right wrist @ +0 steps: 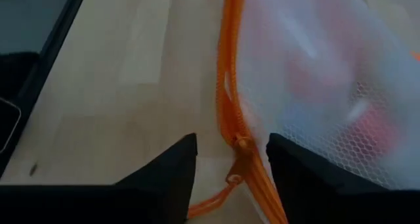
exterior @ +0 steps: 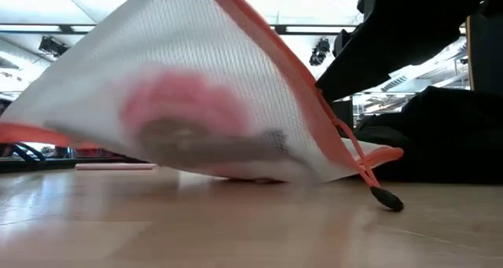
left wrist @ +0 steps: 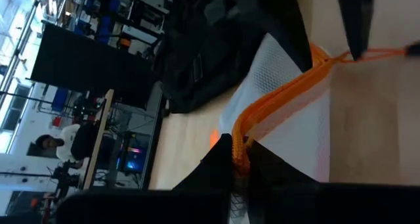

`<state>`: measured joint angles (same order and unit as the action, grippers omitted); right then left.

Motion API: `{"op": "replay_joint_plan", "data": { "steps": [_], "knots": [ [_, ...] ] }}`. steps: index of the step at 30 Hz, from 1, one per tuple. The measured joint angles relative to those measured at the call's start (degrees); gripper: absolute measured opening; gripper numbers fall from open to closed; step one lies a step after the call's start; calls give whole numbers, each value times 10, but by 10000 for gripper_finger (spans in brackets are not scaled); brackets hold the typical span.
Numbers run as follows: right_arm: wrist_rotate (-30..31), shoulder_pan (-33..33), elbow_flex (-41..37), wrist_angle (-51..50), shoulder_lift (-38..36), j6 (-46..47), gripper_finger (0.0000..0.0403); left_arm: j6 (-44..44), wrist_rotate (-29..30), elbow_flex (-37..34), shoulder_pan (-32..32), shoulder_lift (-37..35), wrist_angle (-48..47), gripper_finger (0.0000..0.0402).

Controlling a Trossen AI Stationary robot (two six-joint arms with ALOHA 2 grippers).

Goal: Unpack backpack
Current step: Open the zip bag

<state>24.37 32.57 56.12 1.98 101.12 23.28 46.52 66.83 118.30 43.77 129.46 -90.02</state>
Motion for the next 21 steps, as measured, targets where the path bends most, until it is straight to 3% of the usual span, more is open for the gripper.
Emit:
{"op": "replay_joint_plan", "data": {
  "steps": [7,11,21],
  "knots": [
    [33,-4,0,-21,0,32,169,1,27,1,-4,-29,0,0],
    [59,-11,0,-24,0,33,149,2,30,1,-4,-36,-1,0],
    [60,-30,0,-27,0,22,90,2,29,1,-10,-36,0,0]
  ]
}}
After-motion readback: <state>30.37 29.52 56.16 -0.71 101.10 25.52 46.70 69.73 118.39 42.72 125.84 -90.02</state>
